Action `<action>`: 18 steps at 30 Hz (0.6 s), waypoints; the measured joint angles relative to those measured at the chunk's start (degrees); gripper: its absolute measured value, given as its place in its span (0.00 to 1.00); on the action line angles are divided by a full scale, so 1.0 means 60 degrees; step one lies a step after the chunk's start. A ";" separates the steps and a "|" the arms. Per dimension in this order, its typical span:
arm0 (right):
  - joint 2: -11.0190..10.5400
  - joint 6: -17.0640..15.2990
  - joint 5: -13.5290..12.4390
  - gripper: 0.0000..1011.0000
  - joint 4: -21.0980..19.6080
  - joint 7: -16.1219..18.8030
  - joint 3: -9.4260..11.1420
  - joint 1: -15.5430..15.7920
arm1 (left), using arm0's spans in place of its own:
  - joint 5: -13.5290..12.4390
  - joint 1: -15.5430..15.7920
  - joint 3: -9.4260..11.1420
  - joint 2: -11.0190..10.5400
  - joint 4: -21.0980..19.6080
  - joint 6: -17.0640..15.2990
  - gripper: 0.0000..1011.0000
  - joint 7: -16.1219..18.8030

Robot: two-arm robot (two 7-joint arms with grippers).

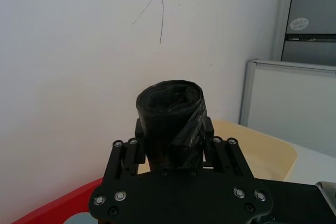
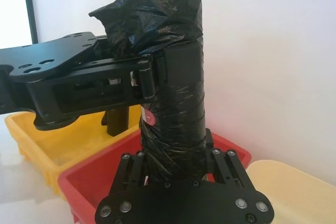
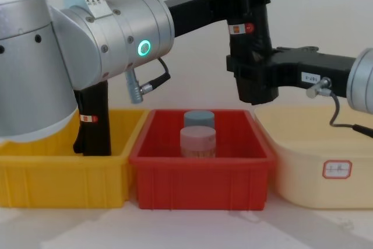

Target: Pick up the garbage bag with the one hand and transfer it to the other hand.

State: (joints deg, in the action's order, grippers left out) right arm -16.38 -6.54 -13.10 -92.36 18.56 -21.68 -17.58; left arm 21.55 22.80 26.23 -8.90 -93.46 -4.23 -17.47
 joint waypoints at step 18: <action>-0.0006 -0.0104 -0.0098 0.50 -0.0131 -0.0191 0.0327 0.0133 | 0.0000 0.0000 0.0000 0.0001 0.0000 -0.0002 0.99 0.0001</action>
State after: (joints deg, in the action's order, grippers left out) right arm -16.42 -7.16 -13.68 -93.15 17.41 -19.71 -16.78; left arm 21.55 22.79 26.23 -8.89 -93.45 -4.24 -17.47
